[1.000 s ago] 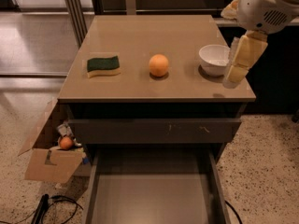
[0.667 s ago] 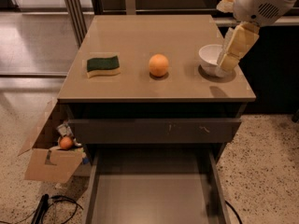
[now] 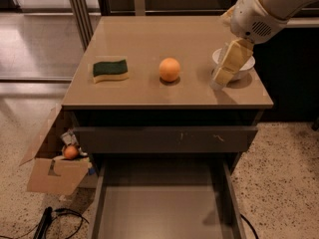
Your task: Place orange into middle drawer
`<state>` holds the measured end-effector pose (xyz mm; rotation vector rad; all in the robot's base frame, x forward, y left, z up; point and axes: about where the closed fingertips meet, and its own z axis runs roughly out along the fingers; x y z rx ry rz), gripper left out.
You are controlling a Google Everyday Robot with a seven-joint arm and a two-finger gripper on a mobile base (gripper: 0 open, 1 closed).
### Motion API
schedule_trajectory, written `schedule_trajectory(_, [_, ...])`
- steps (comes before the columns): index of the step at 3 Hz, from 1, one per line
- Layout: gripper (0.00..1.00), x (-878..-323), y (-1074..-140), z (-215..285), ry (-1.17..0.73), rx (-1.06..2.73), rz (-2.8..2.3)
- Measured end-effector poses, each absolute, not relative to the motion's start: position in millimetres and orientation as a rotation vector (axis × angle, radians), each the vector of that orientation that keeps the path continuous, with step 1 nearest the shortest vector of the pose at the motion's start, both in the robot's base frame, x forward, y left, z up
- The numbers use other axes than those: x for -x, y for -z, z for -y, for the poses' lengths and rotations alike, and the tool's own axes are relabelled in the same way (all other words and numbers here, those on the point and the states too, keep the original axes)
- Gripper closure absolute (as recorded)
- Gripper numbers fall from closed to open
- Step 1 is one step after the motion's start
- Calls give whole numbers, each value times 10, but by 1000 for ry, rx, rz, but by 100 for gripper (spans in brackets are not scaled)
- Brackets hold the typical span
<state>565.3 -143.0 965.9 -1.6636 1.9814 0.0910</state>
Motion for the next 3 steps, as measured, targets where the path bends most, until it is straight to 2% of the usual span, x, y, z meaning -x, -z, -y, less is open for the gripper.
schedule_trajectory(2, [0,-6129,-8896,968,-309,1454,-2018])
schedule_trajectory(3, [0,-6464,-8812,796,-319,1393,-1997])
